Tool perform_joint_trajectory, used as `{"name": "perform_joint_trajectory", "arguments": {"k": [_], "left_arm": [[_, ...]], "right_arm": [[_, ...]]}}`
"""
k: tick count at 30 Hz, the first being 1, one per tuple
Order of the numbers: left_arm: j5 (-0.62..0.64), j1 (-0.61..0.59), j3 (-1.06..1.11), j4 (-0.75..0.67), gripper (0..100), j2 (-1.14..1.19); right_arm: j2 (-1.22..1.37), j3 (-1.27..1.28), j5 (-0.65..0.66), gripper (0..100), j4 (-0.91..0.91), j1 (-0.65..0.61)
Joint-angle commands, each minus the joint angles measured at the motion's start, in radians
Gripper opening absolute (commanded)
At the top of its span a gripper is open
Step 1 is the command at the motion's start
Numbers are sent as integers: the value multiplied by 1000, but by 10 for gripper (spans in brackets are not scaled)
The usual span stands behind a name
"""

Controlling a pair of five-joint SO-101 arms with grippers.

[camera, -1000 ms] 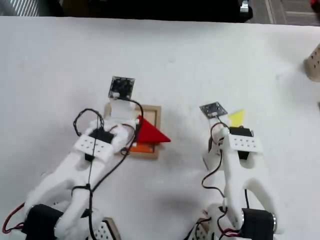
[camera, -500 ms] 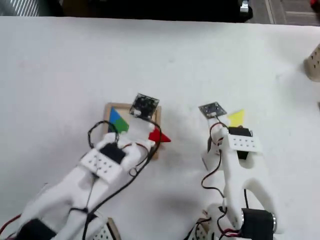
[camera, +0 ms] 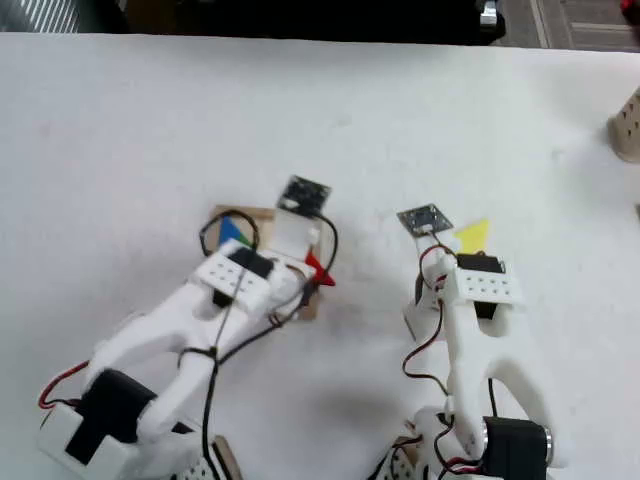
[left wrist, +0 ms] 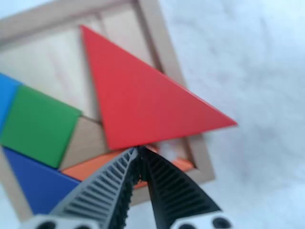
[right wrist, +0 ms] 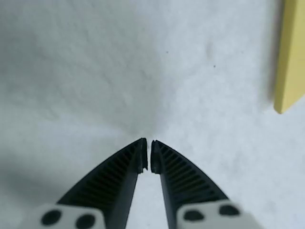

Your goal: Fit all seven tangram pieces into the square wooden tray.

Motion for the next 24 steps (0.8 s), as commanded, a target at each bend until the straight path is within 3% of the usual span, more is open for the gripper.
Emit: {"name": "perform_joint_trajectory", "arguments": {"k": [1, 10, 15, 24], "left_arm": [[-6, -99, -77, 5, 21, 22], [-3, -222, -166, 5, 21, 84], [81, -237, -166, 5, 21, 76], [91, -237, -40, -37, 21, -150]], "right_arm": [[2, -29, 15, 18, -12, -12], [2, -29, 15, 18, -12, -12], [2, -29, 15, 18, -12, -12], [2, -29, 17, 18, -12, -12]]}}
